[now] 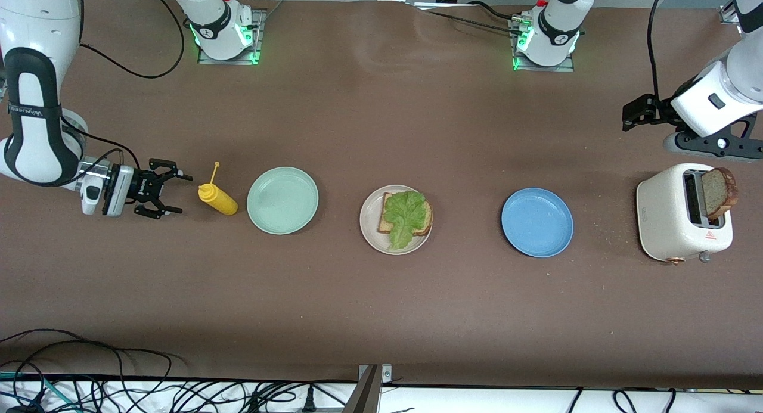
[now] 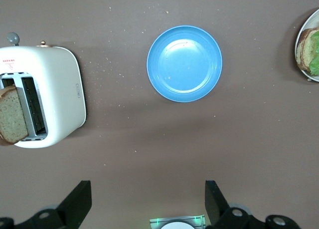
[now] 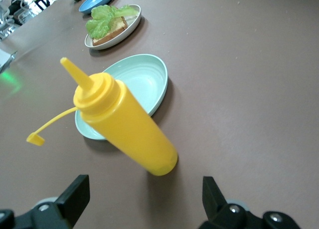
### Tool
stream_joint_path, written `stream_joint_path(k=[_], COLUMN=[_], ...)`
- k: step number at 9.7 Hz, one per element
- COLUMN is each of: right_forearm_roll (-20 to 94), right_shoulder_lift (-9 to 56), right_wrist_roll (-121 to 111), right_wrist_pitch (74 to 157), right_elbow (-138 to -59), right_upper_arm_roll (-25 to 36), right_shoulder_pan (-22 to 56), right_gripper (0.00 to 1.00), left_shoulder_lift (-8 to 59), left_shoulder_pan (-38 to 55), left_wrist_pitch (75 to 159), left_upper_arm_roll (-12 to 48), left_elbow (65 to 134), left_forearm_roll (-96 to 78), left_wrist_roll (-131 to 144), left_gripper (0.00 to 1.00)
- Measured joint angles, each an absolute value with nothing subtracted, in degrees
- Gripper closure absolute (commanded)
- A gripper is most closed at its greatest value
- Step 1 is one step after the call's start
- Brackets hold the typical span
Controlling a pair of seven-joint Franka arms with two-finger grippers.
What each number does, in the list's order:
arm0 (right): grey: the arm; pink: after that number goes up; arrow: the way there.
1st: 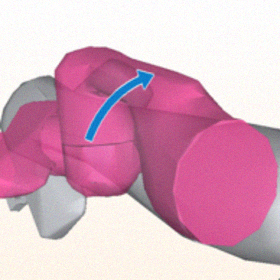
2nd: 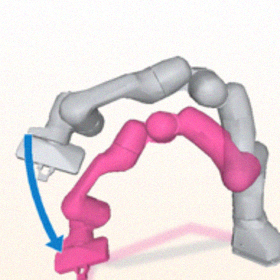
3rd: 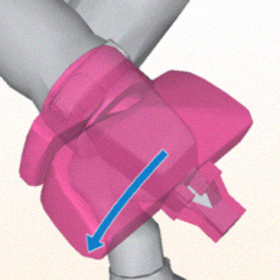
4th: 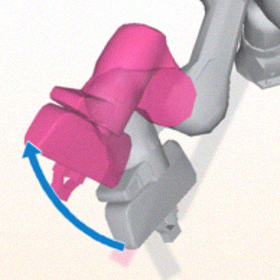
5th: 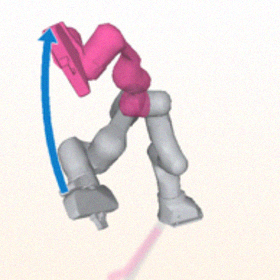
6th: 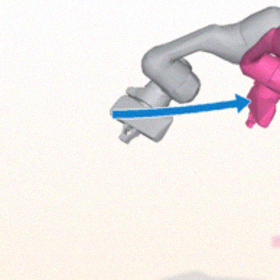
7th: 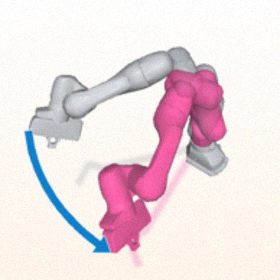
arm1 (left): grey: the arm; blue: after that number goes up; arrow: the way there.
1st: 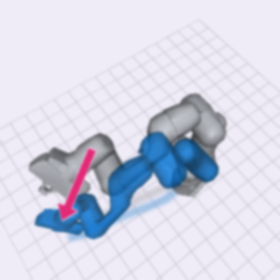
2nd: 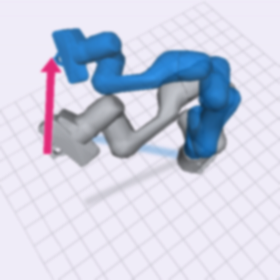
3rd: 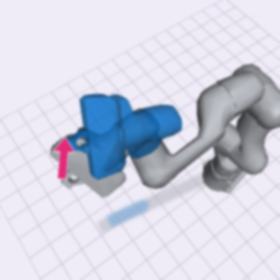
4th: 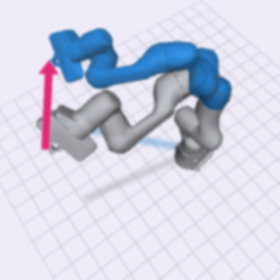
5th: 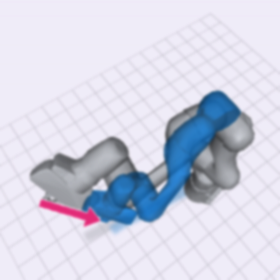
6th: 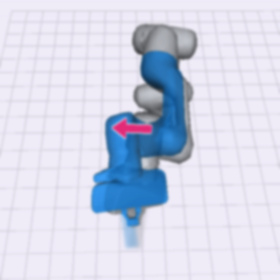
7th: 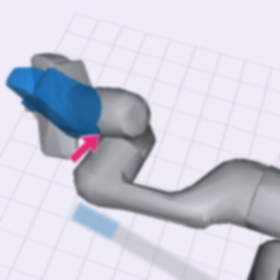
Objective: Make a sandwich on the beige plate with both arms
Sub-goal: 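Lower the right gripper beside the yellow bottle and grasp it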
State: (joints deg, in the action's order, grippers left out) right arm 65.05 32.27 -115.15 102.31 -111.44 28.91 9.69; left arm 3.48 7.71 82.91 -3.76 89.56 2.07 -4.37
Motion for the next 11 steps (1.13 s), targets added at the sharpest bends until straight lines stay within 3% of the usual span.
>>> stream_joint_path(k=[9, 10, 11], right_forearm_roll=[77.0, 78.2, 78.7], right_shoulder_lift=[43.4, 44.5, 44.9], right_wrist_roll=[-136.3, -137.4, -138.0], right_wrist_pitch=[93.0, 92.9, 92.9], right_elbow=[-107.5, -107.4, -106.8], right_upper_arm_roll=[26.2, 25.4, 24.9], right_shoulder_pan=[9.3, 9.1, 9.1], right_gripper=[0.00, 0.07, 0.22], left_shoulder_lift=[3.5, 3.5, 3.5], left_shoulder_pan=[7.7, 7.7, 7.7], left_wrist_pitch=[82.9, 82.9, 82.9], left_upper_arm_roll=[-3.8, -3.8, -3.8], left_elbow=[89.6, 89.6, 89.6], left_forearm_roll=[2.1, 2.1, 2.1], left_wrist_roll=[-4.4, -4.4, -4.4], left_gripper=[0.00, 0.00, 0.00])
